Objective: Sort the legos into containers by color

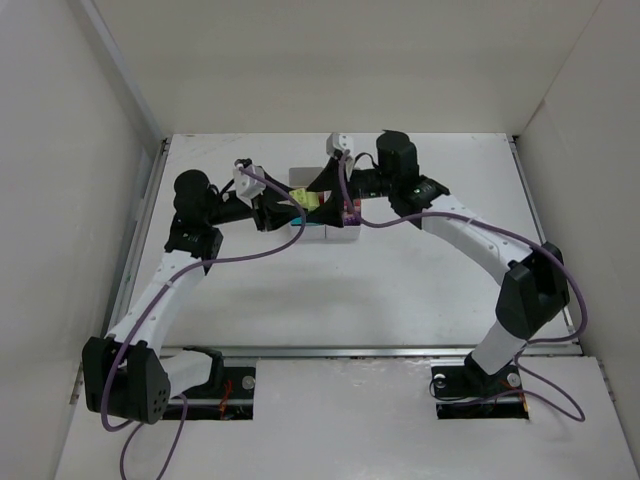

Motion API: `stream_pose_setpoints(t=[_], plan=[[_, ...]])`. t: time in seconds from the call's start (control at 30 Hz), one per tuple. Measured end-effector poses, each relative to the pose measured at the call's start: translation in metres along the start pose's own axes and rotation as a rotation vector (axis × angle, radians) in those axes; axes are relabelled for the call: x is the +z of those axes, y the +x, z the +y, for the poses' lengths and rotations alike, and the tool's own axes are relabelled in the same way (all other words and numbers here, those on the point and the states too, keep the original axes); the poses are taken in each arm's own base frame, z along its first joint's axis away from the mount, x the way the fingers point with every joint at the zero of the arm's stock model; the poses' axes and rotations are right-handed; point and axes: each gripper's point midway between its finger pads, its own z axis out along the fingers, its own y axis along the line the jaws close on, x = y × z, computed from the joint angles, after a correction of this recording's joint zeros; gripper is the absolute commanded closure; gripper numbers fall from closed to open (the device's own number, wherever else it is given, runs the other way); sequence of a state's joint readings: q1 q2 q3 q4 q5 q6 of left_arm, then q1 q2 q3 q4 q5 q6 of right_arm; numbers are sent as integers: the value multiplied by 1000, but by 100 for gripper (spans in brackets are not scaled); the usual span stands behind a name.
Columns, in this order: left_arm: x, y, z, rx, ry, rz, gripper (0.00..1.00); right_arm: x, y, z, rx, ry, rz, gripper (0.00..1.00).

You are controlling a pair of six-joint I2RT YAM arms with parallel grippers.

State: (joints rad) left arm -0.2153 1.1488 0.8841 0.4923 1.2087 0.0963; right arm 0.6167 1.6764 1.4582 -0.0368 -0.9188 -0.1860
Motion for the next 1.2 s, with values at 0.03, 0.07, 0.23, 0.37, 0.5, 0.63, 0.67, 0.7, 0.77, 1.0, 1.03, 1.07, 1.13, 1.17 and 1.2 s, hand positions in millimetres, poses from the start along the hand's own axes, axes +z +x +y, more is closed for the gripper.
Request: stream_pose_setpoints(t=[0.03,0.07,0.23,0.37,0.5,0.63,0.67,0.7,0.77,1.0,1.03,1.07,1.13,1.17,1.2], plan=[[1,-2,2,-4,-12,-6,100,-5,-1,-3,9,6,-16,15],[1,-4,3,-12,-20,-11,100,-9,-1,-5,14,11,-33,15],[2,-22,4,-41,-34,-64,100,-27,-10,-10,34,41,-117,15],[3,-37,4,-50,-42,-115,100,-29,-34,-8,17,24,-195,15],[3,-49,4,-37,-49,-151,100,-31,-49,-1,14,-10,-247,15],[3,-51,4,-50,-50,-160,100,-32,-56,5,18,-40,-271,15],[3,-51,4,-51,-51,-161,100,-33,-58,7,15,-48,-276,15],[3,-51,4,-52,-53,-162,100,-33,-59,9,17,-57,-278,15],[2,-50,4,-56,-54,-163,100,-33,-60,11,19,-69,-280,17],[2,-48,4,-66,-59,-165,100,-34,-62,16,40,-96,-280,27],[2,-48,4,-67,-60,-165,100,-34,-63,17,42,-97,-281,27],[2,-48,4,-67,-60,-165,100,-34,-63,17,44,-100,-281,27],[2,-48,4,-67,-60,-166,100,-33,-66,18,42,-103,-284,27],[3,-48,4,-67,-58,-166,100,-33,-67,18,43,-105,-285,27],[3,-49,3,-66,-57,-167,100,-33,-68,18,40,-106,-287,27]])
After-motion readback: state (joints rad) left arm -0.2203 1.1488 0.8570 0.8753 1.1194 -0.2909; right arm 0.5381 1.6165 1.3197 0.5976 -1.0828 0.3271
